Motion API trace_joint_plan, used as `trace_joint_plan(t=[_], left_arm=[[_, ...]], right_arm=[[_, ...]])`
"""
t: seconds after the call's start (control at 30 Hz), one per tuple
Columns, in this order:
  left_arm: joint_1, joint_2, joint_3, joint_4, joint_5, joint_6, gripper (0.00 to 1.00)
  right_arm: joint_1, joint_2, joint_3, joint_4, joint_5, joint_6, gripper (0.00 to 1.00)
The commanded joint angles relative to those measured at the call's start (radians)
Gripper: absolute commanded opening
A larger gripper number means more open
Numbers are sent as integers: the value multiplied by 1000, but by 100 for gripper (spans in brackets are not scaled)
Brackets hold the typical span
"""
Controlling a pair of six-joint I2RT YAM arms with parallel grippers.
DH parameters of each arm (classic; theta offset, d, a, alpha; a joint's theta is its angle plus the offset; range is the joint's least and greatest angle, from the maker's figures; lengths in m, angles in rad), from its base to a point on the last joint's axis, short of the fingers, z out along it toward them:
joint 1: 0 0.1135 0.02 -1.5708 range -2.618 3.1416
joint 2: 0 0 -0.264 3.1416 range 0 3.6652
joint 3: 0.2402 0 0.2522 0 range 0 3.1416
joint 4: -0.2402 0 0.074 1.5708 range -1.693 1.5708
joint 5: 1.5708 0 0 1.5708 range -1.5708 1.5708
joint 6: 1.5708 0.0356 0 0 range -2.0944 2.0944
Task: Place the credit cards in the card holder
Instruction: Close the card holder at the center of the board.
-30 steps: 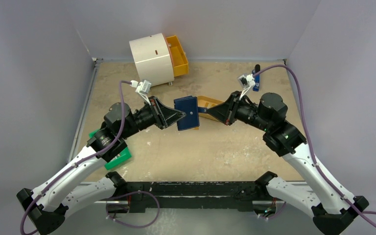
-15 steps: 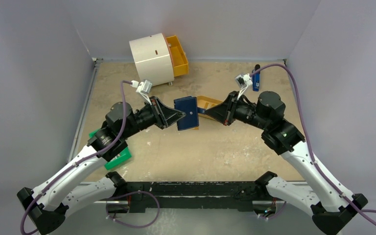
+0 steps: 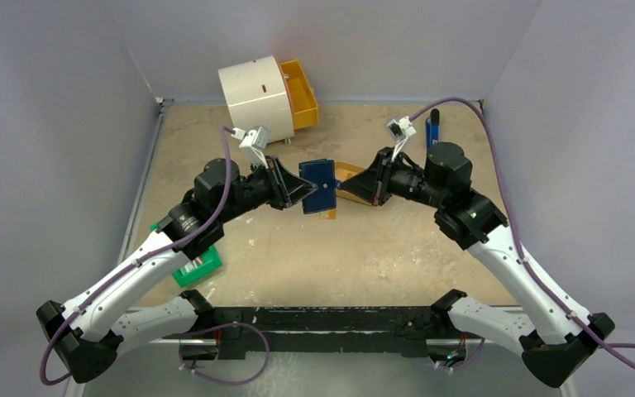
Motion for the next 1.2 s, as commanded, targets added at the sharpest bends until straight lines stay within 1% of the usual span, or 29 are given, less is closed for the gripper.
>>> trace_joint_plan(t=[0.0, 0.63, 1.17], left_arm=[[3, -2, 61, 22, -41, 34, 0], [-4, 41, 78, 71, 2, 4, 0], [-25, 40, 78, 83, 7, -4, 0]], right_arm=[[1, 18, 52, 58, -86, -11, 0], [24, 112, 93, 36, -104, -28, 0], [33, 133, 88, 30, -70, -23, 0]])
